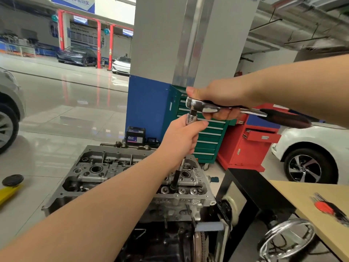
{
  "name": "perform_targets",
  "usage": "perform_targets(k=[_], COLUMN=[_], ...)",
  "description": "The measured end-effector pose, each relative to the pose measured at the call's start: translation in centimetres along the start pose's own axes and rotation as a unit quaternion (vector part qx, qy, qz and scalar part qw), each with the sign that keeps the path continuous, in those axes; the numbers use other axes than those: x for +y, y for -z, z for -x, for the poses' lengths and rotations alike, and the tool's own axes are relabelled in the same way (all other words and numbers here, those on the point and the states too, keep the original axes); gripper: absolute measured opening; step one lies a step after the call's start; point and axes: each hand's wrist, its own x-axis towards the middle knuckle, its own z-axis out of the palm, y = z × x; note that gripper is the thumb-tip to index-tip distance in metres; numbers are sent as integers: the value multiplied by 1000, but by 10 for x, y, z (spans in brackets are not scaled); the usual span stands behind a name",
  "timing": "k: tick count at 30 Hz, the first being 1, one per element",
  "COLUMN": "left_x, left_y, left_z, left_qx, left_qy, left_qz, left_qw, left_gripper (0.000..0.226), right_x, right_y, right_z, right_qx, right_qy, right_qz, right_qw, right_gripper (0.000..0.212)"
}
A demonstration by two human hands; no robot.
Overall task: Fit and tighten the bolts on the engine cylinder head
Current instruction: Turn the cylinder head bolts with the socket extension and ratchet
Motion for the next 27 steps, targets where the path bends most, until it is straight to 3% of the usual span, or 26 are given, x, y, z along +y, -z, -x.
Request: perform_targets(k=[8,11,14,16,20,27], left_x=[4,5,1,-1,-4,-6], left_y=[-3,-2,-4,-6,0,8], left_z=[0,0,1,2,0,1], left_qx=[-2,-10,-29,-41,-47,-42], left_qy=[14,18,13,6,4,-4], left_qz=[-16,-10,-18,-24,11,34], left_qw=[1000,1000,999,999,999,999], left_gripper=[34,34,28,29,37,34], right_x=[2,1,3,4,10,22], right_y=[17,23,28,29,21,11], right_z=[-8,-11,-18,-21,-25,-29], right_qx=[-67,-102,-137,-141,-128,-97], right_qy=[126,137,130,133,189,267], right_qz=[66,59,61,75,33,-3], right_qw=[988,983,980,978,973,959], right_gripper=[69,61,70,76,65,63])
